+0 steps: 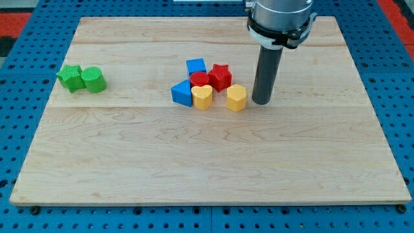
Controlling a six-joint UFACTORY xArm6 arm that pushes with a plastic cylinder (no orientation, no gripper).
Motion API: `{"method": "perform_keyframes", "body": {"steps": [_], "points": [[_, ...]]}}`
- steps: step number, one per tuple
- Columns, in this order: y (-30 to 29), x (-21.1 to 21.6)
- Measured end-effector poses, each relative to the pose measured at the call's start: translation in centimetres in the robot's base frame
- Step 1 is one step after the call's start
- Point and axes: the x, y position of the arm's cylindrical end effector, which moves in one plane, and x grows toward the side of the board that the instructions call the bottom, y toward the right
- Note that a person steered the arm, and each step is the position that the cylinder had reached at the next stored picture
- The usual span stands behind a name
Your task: Drag the yellow hexagon into the group of blocks
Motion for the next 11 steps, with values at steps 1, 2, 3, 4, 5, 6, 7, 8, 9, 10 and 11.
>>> {"method": "perform_keyframes", "body": {"steps": [1,2,3,4,5,6,7,8,9,10,11], "points": [[0.5,0.6],[1.0,1.6],[1.2,2.7],[0.5,2.0],[0.0,0.8],[-2.1,0.5],[-1.1,0.7],[-1.0,3.6],[-3.0,2.6],[-3.5,0.5],[-4.8,1.8]]}}
